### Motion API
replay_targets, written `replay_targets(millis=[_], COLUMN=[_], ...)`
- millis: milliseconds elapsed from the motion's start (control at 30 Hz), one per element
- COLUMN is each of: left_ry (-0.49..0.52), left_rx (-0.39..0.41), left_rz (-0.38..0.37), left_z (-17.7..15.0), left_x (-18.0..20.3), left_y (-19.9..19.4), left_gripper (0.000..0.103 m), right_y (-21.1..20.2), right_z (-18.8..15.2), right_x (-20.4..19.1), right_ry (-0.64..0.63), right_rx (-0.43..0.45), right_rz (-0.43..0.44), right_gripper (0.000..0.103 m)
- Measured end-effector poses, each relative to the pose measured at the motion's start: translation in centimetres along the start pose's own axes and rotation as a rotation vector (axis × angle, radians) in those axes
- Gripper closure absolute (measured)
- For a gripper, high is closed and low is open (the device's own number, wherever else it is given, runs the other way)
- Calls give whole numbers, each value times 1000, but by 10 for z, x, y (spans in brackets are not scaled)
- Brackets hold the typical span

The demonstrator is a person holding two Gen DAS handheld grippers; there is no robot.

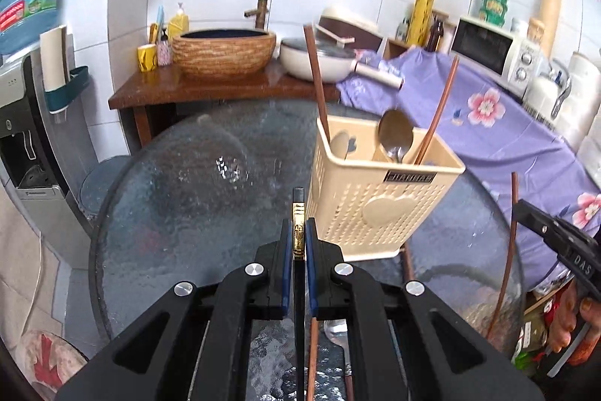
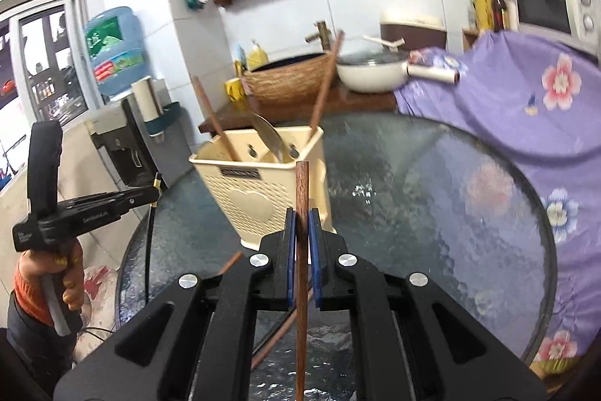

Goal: Organize utensils
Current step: 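Lift both chopsticks and carry them above the cream utensil holder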

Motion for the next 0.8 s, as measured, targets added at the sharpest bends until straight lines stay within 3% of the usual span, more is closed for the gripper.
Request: replay_targets(millis=[800], left_ry=[6], left_rx=[140], left_rz=[-45], left_z=[23], left_x=[14], left_y=[-59], left_gripper=[96], right_y=[-52], right_z=[23], right_x=[-35], right_ry=[-106], right_rx=[104], right_rz=[52], right_gripper=[96])
Point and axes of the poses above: each gripper's, at about its wrist camera, not at the fingertips, and y roughly the way its jaws point, x to its right, z to its top, the point moved 5 cm from there along y, roughly the way its jaws point, and after that the axes turned 12 degrees about x, right-handed, at the moved point
